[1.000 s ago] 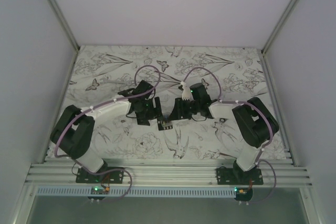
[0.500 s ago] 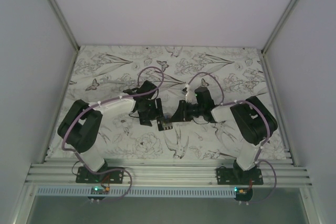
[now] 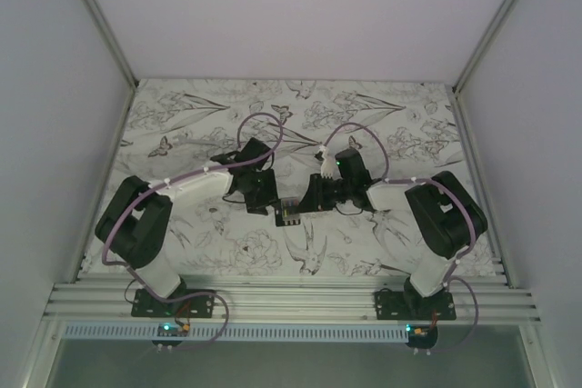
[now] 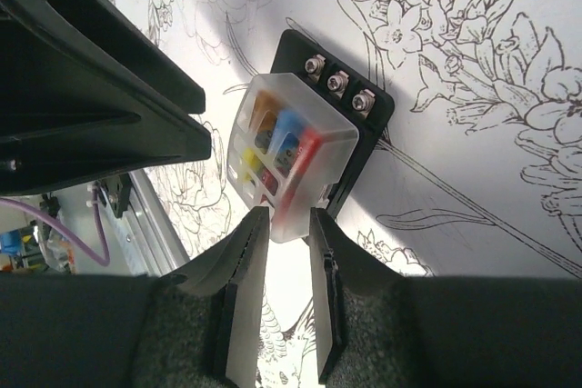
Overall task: Snap on the fuse box
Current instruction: Close the fuse box cover on the fuse box base.
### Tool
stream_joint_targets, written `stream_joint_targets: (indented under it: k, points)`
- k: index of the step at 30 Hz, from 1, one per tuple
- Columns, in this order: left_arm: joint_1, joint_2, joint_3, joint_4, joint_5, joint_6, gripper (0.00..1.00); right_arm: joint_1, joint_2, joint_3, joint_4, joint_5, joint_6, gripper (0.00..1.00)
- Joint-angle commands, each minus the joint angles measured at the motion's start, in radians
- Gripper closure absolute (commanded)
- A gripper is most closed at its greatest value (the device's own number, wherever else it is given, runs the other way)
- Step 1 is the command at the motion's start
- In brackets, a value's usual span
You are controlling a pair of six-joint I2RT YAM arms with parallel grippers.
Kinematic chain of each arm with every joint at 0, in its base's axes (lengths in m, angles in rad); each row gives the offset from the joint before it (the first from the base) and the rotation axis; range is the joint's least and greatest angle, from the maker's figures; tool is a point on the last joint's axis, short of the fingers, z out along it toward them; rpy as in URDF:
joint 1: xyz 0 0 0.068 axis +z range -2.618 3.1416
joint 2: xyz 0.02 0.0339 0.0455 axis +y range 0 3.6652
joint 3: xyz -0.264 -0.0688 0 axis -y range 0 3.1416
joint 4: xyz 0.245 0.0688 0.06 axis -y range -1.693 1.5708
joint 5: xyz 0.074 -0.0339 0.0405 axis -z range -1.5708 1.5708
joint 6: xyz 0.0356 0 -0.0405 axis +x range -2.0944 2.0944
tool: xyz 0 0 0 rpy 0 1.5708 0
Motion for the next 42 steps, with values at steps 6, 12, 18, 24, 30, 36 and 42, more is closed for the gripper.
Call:
stream_joint_targets:
  k: [6, 12, 18, 24, 30, 36, 42]
  points:
    - [0.001, 0.076, 0.082, -0.013, 0.039, 0.019, 0.62, 0.020, 0.045, 0.052, -0.120, 0.048, -0.061, 0.71]
    - [-0.002, 0.128, 0.112, -0.015, 0.056, 0.037, 0.70, 0.025, 0.071, 0.054, -0.116, 0.044, -0.062, 0.72]
    - [-0.005, 0.170, 0.089, -0.015, 0.063, 0.029, 0.86, 0.026, 0.092, 0.061, -0.153, 0.053, -0.075, 0.78]
    - [-0.024, 0.208, 0.015, -0.015, 0.047, 0.012, 0.93, 0.032, 0.138, 0.066, -0.221, 0.087, -0.099, 0.84]
    - [-0.036, 0.257, -0.075, 0.006, 0.023, -0.022, 0.96, 0.062, 0.169, 0.083, -0.251, 0.151, -0.100, 0.87]
    - [-0.038, 0.219, -0.115, 0.028, 0.025, -0.032, 0.96, 0.070, 0.084, 0.083, -0.251, 0.179, -0.110, 0.87]
    - [-0.038, 0.080, -0.128, 0.028, 0.002, -0.037, 0.89, 0.070, -0.052, 0.081, -0.276, 0.234, -0.129, 0.80]
